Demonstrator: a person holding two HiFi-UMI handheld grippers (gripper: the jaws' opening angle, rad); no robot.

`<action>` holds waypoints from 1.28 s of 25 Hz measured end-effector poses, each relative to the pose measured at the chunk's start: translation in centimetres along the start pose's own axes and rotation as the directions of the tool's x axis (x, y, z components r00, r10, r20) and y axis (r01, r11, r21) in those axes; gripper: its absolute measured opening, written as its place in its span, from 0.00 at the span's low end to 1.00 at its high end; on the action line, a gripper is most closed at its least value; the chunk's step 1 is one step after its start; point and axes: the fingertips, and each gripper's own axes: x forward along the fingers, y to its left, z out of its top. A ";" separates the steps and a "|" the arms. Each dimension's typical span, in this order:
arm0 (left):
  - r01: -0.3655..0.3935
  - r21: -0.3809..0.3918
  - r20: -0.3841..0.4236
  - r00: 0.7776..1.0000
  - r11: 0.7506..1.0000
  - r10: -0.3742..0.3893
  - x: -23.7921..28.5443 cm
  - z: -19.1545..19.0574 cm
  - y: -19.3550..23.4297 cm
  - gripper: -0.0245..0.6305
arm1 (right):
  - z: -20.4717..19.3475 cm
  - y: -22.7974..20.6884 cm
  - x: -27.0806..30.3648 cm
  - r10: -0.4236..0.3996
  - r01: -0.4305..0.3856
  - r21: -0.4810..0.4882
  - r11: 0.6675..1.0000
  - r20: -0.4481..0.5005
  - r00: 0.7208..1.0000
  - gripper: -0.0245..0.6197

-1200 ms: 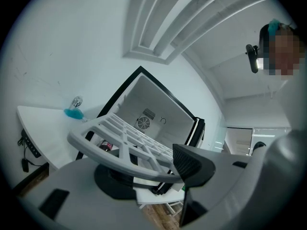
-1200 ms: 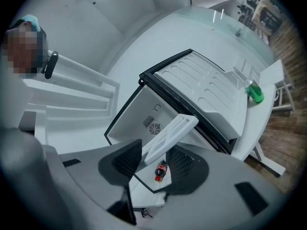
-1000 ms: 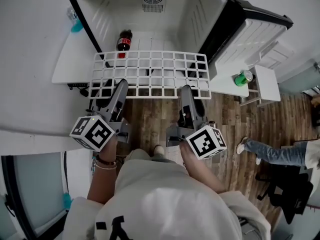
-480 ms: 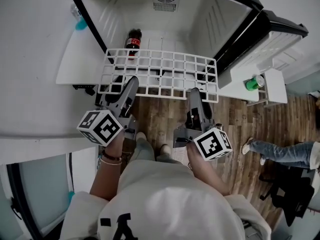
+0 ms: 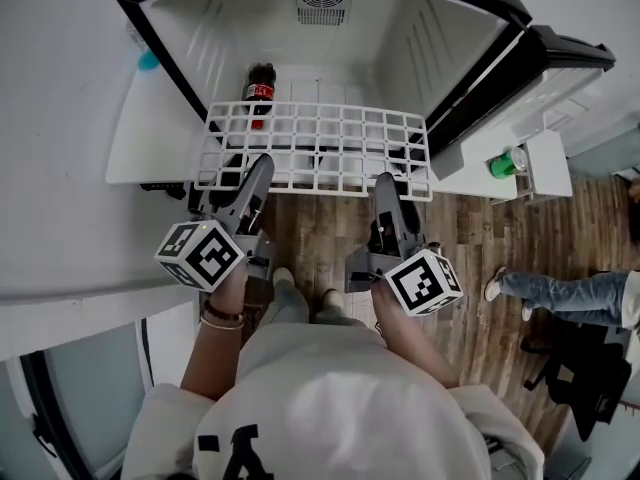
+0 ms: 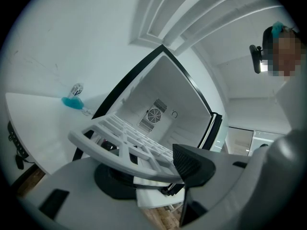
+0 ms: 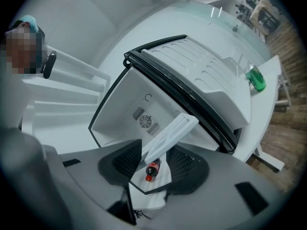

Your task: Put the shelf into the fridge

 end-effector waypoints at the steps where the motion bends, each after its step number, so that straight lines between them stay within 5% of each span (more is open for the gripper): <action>1: 0.001 -0.002 -0.001 1.000 1.000 -0.001 0.1 0.0 0.1 0.37 | 0.0 0.0 0.2 -0.001 0.001 -0.001 1.000 0.001 1.000 0.29; 32: 0.004 -0.011 0.035 0.999 1.000 -0.003 1.0 0.8 0.2 0.37 | 0.5 0.1 1.2 0.002 -0.002 -0.019 1.000 0.011 1.000 0.29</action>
